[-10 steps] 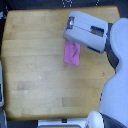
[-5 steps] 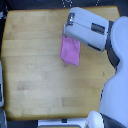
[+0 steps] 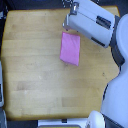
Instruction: Folding a cloth
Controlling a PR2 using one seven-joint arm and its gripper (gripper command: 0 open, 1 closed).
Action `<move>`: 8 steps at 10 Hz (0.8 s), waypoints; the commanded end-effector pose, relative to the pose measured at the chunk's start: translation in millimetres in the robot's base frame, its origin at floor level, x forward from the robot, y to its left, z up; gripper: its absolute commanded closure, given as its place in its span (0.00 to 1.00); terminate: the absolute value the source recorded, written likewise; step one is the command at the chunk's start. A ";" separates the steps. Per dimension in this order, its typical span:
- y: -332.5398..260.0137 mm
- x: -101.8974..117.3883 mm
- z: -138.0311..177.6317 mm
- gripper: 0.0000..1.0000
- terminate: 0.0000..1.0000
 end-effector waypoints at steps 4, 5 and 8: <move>-69.5 34.3 113.4 0.00 0.00; -85.9 41.0 119.7 0.00 0.00; -159.3 51.7 132.8 0.00 0.00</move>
